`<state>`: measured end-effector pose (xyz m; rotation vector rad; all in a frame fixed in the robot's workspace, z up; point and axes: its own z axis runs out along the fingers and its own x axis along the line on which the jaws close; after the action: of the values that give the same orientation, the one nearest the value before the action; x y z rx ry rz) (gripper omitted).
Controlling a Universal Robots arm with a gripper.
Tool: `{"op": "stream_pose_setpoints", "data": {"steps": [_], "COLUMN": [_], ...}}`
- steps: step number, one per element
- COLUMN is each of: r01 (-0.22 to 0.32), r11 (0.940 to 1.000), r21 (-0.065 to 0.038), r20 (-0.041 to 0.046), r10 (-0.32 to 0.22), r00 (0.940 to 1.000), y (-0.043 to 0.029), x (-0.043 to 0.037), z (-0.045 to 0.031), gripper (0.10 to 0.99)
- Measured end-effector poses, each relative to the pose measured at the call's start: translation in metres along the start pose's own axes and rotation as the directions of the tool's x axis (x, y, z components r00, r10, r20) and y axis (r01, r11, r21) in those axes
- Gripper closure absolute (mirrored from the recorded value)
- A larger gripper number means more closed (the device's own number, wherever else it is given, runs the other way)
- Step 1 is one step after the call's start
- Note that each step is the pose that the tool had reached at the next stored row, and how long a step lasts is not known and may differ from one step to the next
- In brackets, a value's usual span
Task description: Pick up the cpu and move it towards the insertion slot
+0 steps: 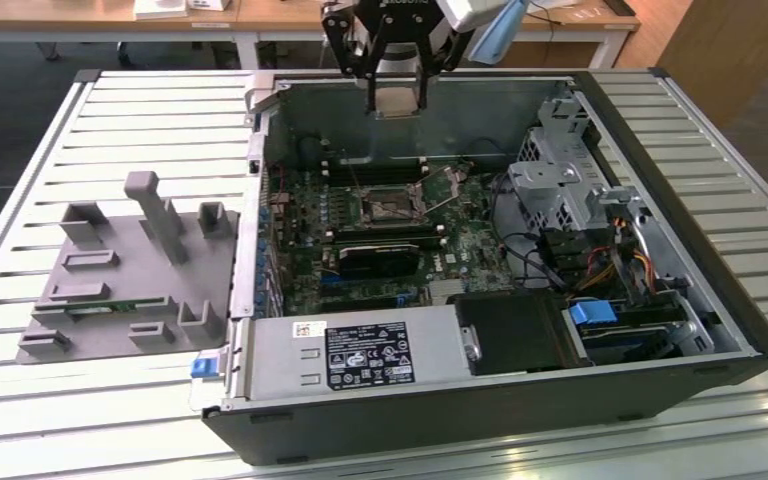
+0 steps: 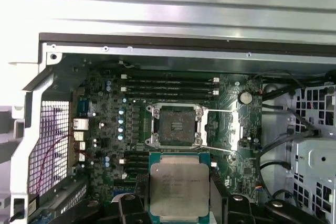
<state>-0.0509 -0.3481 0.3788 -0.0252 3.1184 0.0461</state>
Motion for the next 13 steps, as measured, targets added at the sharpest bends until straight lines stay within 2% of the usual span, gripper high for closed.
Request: {"op": "stream_pose_setpoints", "data": {"steps": [4, 13], "r01": [0.000, 0.000], "r11": [1.0000, 1.0000], "r21": [0.001, 0.002], "r20": [-0.0043, -0.0107], "r10": [0.000, 0.000], "r00": [1.0000, 0.9999], "y": [0.0096, 0.0314], "x": [-0.0019, -0.0116], "z": [0.0039, 0.0098], "gripper": [0.549, 0.549]}}
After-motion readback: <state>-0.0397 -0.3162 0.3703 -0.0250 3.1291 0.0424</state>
